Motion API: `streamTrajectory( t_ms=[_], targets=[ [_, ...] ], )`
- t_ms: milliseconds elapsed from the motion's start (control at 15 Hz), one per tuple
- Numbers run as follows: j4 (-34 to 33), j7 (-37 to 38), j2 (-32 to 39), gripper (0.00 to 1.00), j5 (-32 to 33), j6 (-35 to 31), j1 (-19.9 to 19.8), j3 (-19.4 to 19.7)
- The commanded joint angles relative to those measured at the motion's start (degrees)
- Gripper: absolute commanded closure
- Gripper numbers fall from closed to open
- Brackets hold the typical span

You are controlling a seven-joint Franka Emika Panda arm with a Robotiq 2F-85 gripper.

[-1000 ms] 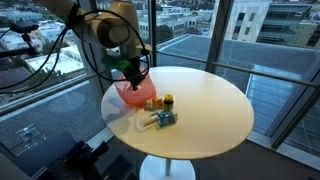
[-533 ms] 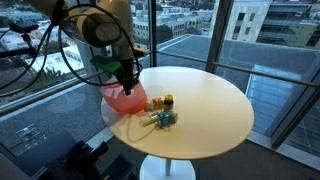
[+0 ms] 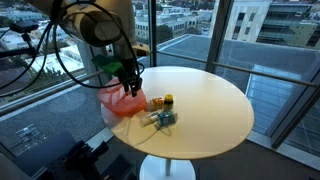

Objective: Pull the plastic forward, then place the brown and yellow bottle in the plastic

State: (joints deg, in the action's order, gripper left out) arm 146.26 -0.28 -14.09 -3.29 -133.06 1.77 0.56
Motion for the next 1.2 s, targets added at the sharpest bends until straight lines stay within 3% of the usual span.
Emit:
streamTrajectory(
  t_ms=[0,133,600,1133],
  targets=[
    [-0.1,-0.2,-1.4,0.16,0.3,-1.4,-1.4,0.6],
    [-0.3,-0.1,-1.4,0.00,0.5,-2.6,-2.4,1.2],
    [-3.9,0.5,1.9,0.00,0.9,-6.6,-5.7,3.4],
    [-13.2,1.8,11.9,0.00,0.4,-6.5,-5.5,3.3]
  ],
)
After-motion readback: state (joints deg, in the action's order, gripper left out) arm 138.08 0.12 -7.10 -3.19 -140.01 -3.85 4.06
